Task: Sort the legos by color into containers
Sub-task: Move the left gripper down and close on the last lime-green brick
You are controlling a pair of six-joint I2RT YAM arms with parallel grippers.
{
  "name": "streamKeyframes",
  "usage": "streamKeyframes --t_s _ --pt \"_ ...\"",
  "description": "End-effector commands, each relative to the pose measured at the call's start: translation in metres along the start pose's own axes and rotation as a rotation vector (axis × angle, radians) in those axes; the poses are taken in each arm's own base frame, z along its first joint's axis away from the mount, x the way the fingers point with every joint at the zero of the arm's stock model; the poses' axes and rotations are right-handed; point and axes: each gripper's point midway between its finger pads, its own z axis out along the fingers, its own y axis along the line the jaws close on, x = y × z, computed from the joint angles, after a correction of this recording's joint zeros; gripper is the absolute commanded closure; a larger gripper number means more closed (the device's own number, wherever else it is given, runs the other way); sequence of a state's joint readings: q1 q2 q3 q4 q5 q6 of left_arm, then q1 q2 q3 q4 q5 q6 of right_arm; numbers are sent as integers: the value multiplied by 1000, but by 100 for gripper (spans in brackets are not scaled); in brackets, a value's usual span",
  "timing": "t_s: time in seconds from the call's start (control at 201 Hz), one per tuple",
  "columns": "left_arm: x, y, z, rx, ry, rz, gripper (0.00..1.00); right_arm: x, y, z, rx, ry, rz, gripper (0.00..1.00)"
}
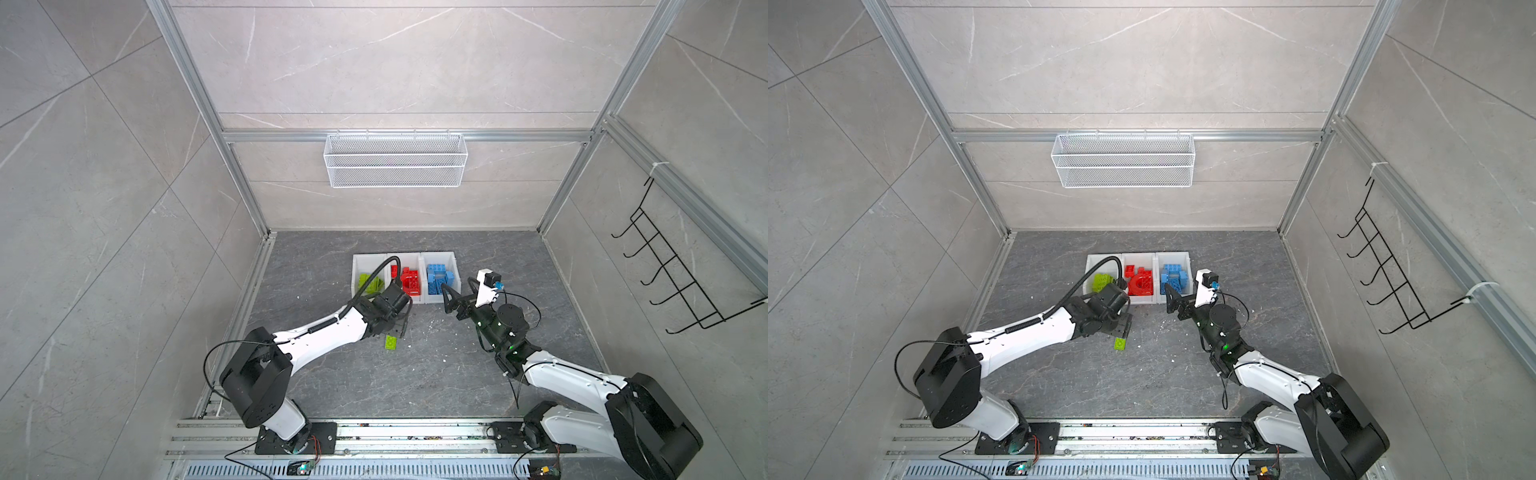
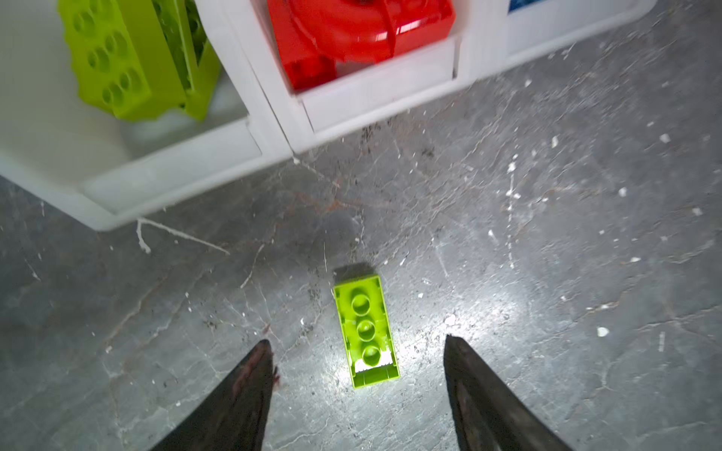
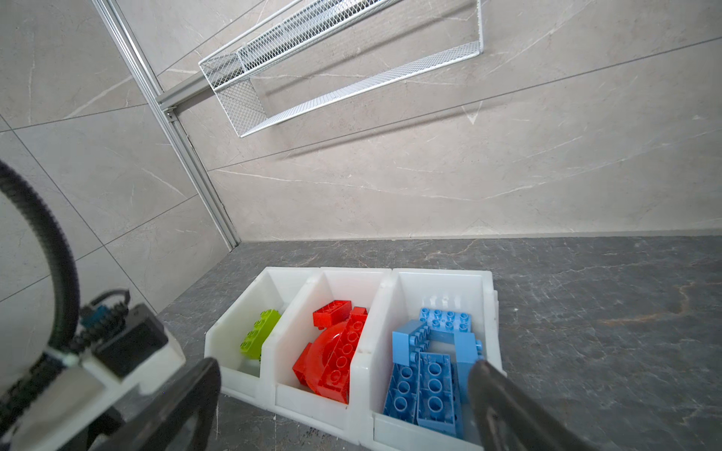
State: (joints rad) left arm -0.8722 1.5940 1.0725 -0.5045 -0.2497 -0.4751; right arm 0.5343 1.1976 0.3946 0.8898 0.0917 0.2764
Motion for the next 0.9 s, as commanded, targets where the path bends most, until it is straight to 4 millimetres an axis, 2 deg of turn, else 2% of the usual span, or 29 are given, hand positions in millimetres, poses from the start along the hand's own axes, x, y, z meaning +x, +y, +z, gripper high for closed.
streamKeyframes --t_s 0.0,0.065,0.244,0.483,0.687,0.891 --pt "1 -8 13 -30 -9 -73 28 -17 1 -2 6 -44 26 0" --pt "4 -15 21 -18 6 -73 28 -18 2 -2 1 -43 26 0" --pt "18 -9 36 -67 37 -74 28 -22 2 -8 4 -50 23 0" --pt "25 -4 46 -95 49 -78 29 -20 1 -6 6 -42 23 0" --pt "36 -1 57 -53 67 -134 32 -18 1 -4 6 -39 22 0" --pt "37 1 59 -58 71 -136 37 -17 1 -3 6 -36 21 0"
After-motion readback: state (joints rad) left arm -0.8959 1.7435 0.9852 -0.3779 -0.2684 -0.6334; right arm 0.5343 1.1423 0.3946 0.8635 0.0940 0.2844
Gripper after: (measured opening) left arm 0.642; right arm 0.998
